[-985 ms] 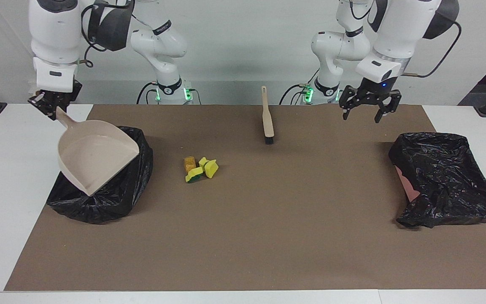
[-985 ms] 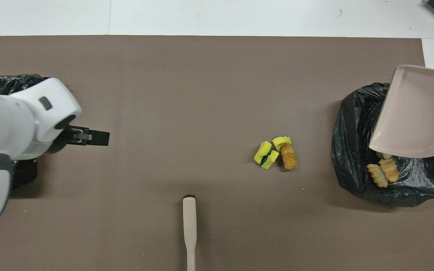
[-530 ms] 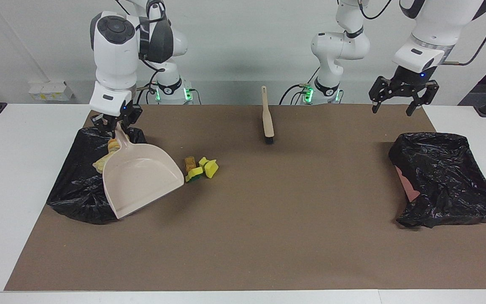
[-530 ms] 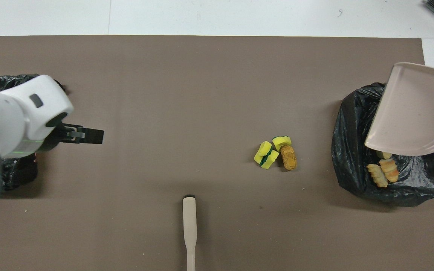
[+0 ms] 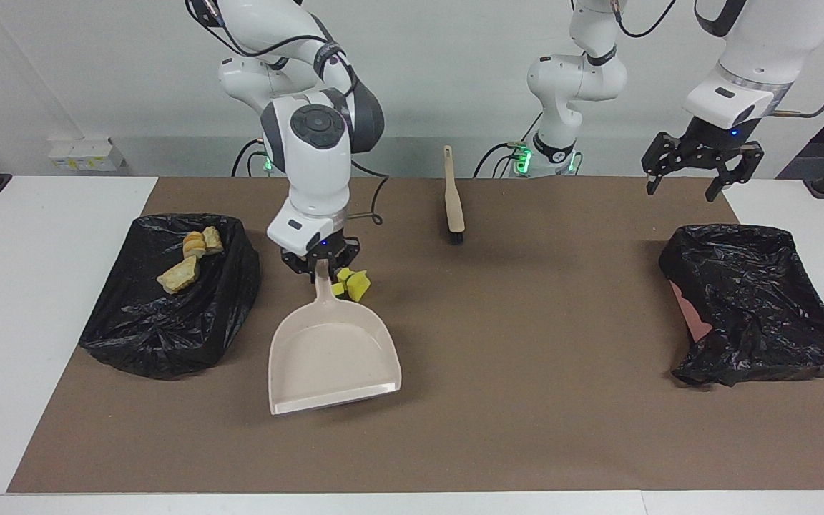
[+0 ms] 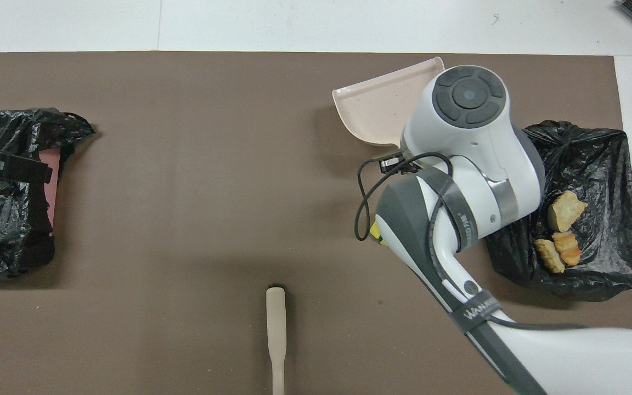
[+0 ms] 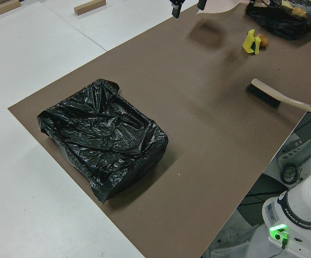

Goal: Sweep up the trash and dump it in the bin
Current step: 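Bring the empty dustpan back and set it down with the right gripper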

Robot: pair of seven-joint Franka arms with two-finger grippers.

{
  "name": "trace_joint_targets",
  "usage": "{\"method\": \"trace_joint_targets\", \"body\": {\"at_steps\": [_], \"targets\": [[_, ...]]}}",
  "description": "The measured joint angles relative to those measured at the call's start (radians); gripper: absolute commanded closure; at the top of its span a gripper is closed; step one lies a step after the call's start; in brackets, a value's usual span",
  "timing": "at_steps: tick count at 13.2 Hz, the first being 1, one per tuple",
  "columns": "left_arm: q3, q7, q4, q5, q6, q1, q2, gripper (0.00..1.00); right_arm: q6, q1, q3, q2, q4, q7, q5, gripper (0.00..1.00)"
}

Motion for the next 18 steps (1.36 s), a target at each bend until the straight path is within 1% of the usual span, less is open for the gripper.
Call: {"method": "trace_joint_targets", "body": {"at_steps": [3, 5, 7, 10, 15, 18], "targets": [[0.000, 0.001, 0.000, 0.000, -0.010, 0.000, 0.000, 0.00, 0.083, 0.049, 0.000, 0.082, 0.030, 0.118, 0.038, 1.00], [0.000, 0.001, 0.001, 0.000, -0.013, 0.000, -0.001, 0.00, 0.152, 0.083, 0.000, 0.128, 0.032, 0.153, 0.082, 1.00], [0.000, 0.001, 0.001, 0.000, -0.017, 0.000, -0.001, 0.00, 0.193, 0.113, 0.000, 0.166, 0.035, 0.178, 0.096, 1.00], [-0.001, 0.001, 0.001, 0.000, -0.029, 0.000, -0.001, 0.00, 0.214, 0.124, 0.001, 0.186, 0.038, 0.181, 0.119, 1.00], [-0.003, 0.001, 0.002, 0.000, -0.034, 0.000, -0.001, 0.00, 0.228, 0.186, 0.000, 0.205, 0.034, 0.182, 0.122, 1.00], [-0.001, 0.001, 0.002, 0.000, -0.034, 0.000, -0.002, 0.00, 0.228, 0.235, 0.001, 0.205, 0.035, 0.246, 0.124, 1.00]]}}
